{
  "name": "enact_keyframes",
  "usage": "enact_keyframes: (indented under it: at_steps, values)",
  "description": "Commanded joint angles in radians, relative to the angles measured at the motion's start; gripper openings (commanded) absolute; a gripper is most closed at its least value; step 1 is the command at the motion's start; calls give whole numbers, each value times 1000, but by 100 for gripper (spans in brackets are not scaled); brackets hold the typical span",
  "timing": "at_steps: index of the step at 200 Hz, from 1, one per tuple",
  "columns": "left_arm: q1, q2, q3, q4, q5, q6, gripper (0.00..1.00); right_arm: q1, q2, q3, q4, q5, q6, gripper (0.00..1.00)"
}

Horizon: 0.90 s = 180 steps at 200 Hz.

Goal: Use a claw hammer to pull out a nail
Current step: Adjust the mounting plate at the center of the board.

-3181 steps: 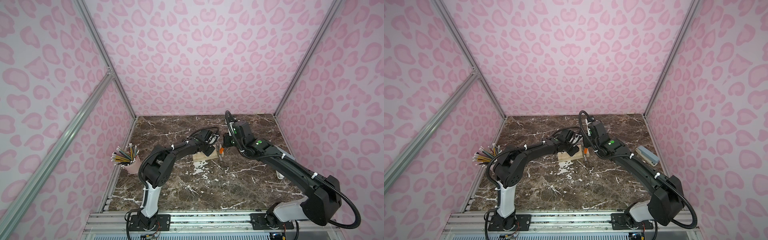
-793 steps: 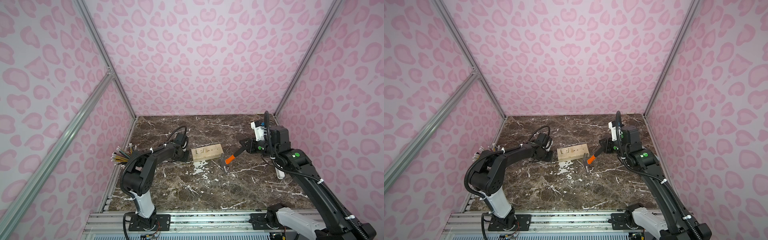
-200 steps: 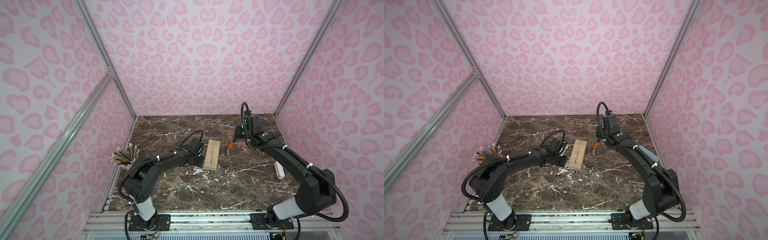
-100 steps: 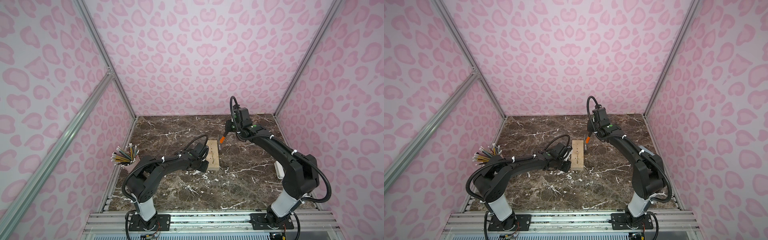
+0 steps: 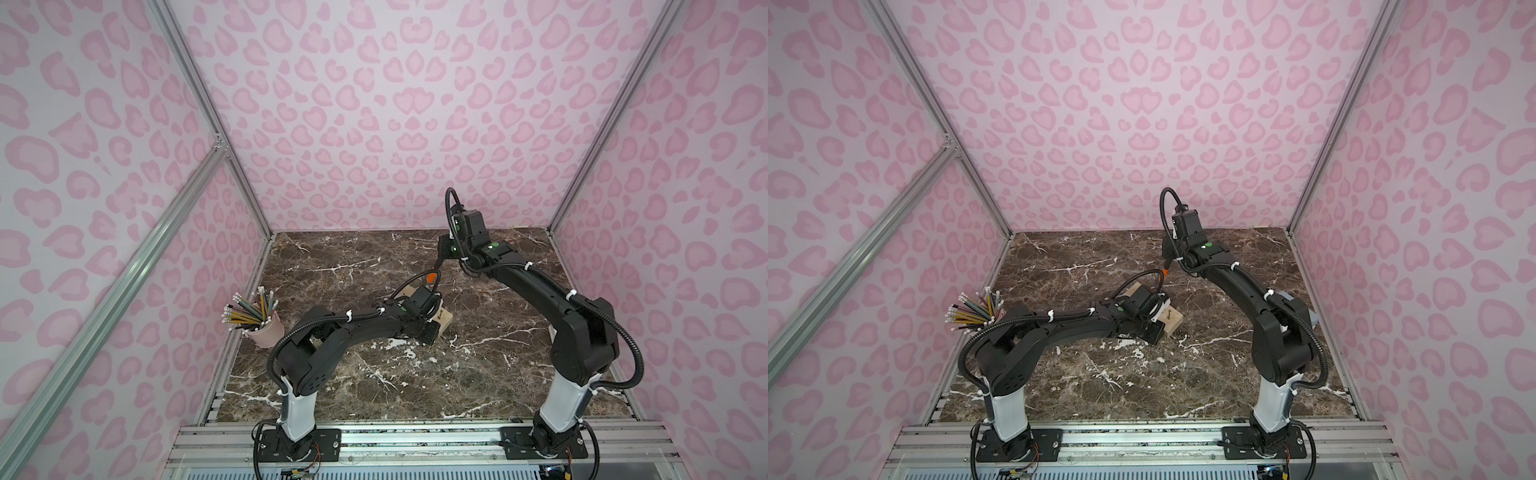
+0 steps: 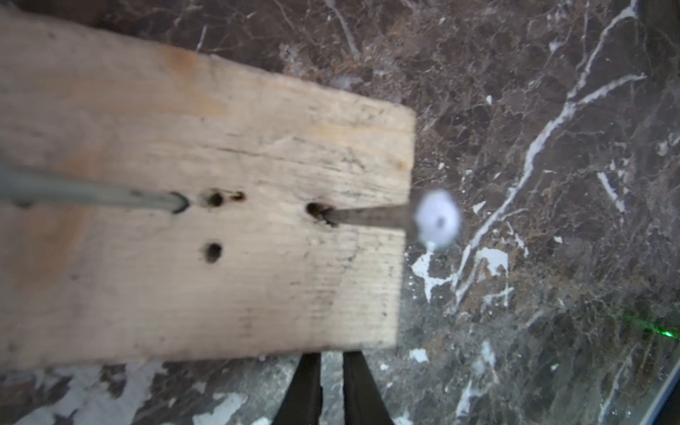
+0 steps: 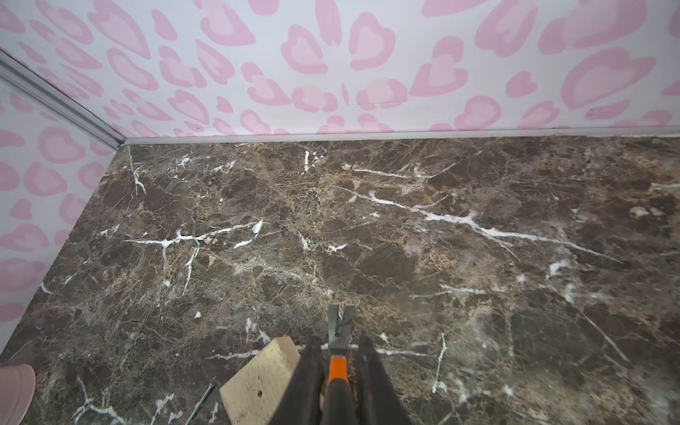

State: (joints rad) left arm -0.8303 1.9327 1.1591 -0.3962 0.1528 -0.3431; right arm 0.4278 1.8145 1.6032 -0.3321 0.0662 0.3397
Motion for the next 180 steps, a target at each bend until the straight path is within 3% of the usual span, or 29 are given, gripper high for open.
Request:
enact_keyframes:
  at_steps: [1,56,100,142,180]
  values:
    - [1,-13,14,23,-20,19,16,-7,-26,19,42,34,-1,0]
    - [28,-163,-29,-65,-139,60,17,-34,-177,-82,22,83,-4,0]
    - [136,-260,-58,-82,-181,87,19,-35,-374,-252,16,107,3,0]
    - [286,-213,-34,-8,-154,128,25,-10,-584,-449,-8,95,76,0]
    - [364,-87,99,-8,-168,174,26,55,-695,-556,-64,152,138,0]
